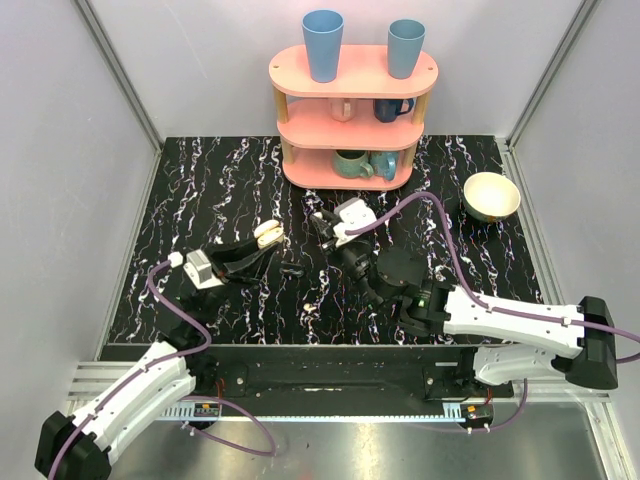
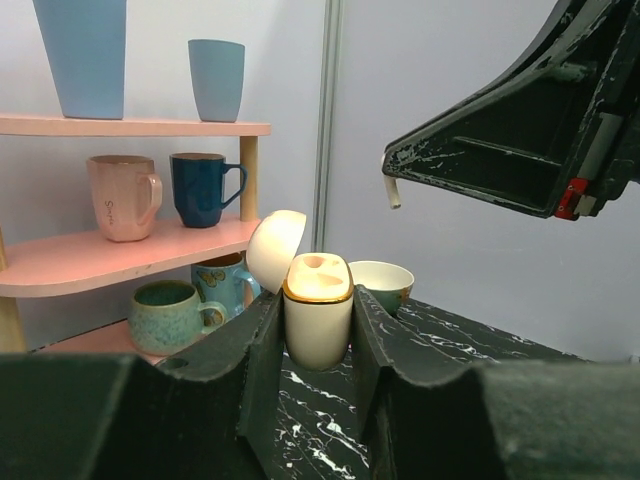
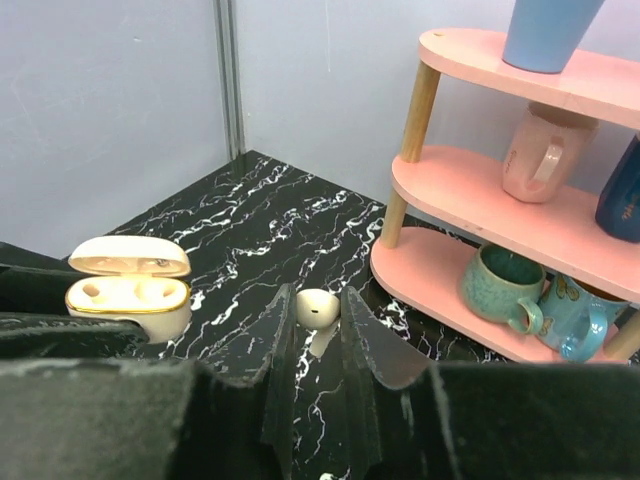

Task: Insert the wireless bluetooth earbuds into the charging case
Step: Insert the right earbud into the right side groove of the charging case.

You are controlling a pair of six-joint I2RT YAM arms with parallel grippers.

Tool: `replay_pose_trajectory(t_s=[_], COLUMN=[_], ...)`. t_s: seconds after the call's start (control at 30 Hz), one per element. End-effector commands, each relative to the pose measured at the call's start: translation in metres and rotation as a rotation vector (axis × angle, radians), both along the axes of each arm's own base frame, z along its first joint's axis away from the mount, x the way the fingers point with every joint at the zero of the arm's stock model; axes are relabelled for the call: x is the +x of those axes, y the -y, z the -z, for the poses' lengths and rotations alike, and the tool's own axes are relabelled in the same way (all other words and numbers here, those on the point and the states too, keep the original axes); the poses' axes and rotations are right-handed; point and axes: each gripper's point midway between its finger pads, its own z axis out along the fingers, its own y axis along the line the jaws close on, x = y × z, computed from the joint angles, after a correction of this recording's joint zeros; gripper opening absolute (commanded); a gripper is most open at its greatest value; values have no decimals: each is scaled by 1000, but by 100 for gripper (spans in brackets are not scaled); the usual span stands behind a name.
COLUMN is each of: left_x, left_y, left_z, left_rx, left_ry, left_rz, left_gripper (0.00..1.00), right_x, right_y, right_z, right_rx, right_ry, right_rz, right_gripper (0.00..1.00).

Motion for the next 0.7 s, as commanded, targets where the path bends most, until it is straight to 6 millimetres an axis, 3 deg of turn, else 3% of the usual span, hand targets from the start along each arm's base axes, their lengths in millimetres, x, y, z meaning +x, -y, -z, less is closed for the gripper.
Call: replay_pose_trajectory(t_s=[0.0, 0.3, 0.67], left_x=[-6, 1, 1], left_y=[1, 7, 13], left_z=[-24, -19, -23], left_rx=[-39, -42, -60], left_ry=[34, -12, -21], left_rz=[28, 46, 68], left_gripper=[0, 0, 0], right_x=[-4, -15, -15], right_y=[-8, -28, -52], right_z=[-39, -44, -29], right_rx=[97, 140, 115], right_ry=[58, 58, 43], right_rz=[-17, -108, -146], right_gripper=[13, 13, 13])
